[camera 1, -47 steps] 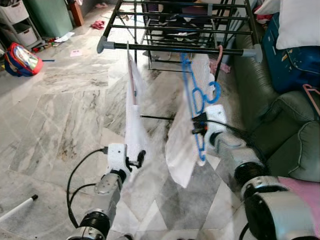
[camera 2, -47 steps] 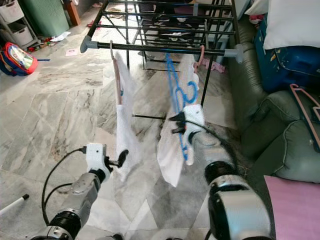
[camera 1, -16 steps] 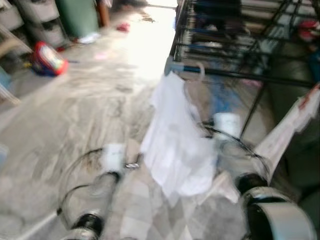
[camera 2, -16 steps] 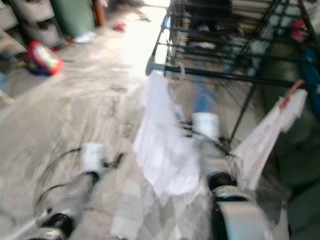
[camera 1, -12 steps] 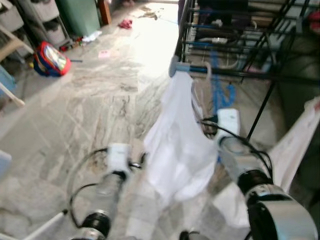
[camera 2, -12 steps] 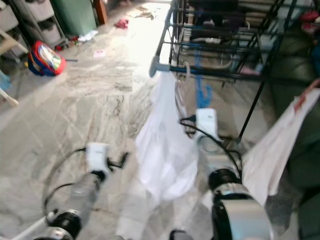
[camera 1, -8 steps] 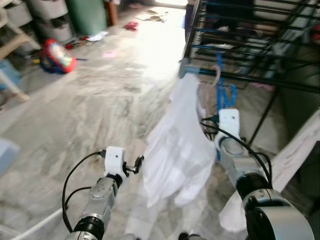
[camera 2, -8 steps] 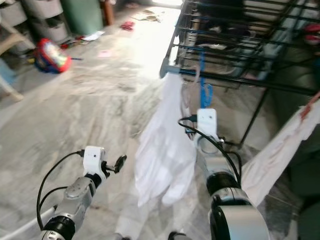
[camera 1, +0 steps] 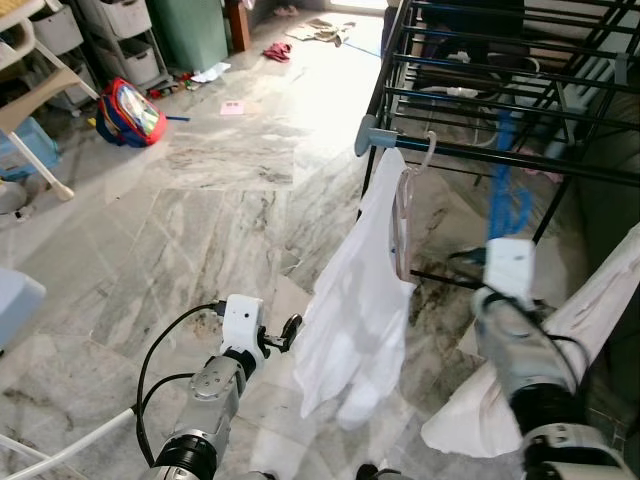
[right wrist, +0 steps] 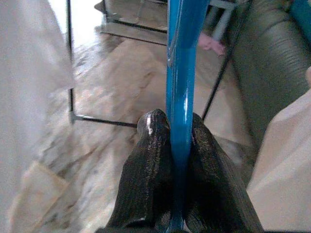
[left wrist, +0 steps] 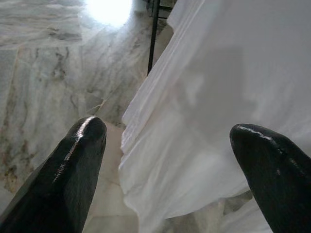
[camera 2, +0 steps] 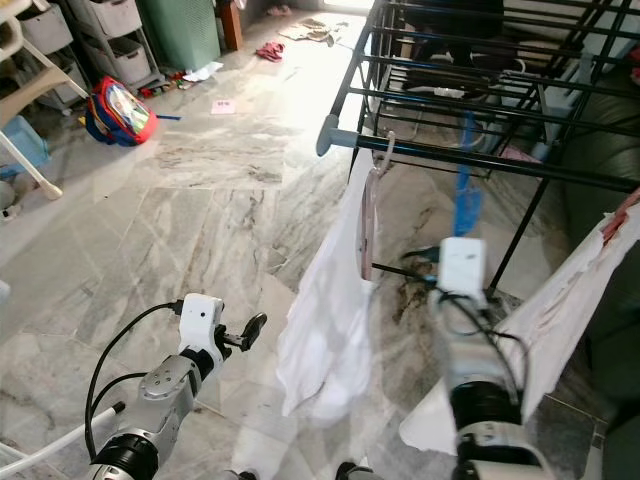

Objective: Hang hanger

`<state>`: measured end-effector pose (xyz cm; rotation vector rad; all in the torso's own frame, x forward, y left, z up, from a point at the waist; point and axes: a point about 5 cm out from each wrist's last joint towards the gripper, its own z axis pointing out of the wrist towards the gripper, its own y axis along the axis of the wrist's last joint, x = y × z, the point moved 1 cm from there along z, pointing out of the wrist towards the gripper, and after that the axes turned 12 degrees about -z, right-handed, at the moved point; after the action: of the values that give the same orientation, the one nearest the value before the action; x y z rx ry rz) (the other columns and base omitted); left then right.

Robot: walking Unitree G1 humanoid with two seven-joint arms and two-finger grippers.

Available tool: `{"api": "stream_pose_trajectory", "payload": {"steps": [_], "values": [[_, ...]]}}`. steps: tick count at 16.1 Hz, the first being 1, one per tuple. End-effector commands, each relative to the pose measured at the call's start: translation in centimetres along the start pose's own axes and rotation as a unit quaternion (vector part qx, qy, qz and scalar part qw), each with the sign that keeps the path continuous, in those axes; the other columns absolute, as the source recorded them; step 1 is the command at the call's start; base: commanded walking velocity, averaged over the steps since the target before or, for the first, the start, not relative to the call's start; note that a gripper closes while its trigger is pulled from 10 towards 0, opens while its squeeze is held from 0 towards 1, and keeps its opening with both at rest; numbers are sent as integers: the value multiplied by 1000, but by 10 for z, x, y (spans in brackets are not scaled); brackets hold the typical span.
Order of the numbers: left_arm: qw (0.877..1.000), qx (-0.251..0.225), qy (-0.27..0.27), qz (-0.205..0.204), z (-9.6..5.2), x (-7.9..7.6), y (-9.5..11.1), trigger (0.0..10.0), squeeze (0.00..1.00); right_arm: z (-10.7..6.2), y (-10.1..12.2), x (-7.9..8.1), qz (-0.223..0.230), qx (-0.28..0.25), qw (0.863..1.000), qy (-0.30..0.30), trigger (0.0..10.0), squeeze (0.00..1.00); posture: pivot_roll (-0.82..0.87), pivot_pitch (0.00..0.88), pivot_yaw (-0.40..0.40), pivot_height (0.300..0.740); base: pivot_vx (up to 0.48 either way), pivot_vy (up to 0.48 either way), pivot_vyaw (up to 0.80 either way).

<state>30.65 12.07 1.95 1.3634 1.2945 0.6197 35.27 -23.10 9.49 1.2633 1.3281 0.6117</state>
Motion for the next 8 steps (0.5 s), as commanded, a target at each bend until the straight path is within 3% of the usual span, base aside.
{"api": "stream_pose_trajectory", "payload": {"steps": [1, 4, 8], "values": [[1000, 9, -6, 1, -1, -1, -3, 10000, 0, 2, 10, -10, 5, -10, 1000, 0, 10000, 0, 67, 163, 16, 740, 0, 0, 0], [1000, 10, -8, 2, 0, -3, -4, 10000, 0, 11, 28, -19, 12, -5, 1000, 10, 10000, 0, 69, 162, 10, 740, 0, 0, 0], [1000, 8, -9, -1, -3, -4, -7, 10000, 0, 19, 57, -18, 46, -28, 998, 46, 10000, 0, 83, 158, -2, 740, 0, 0, 0]]}}
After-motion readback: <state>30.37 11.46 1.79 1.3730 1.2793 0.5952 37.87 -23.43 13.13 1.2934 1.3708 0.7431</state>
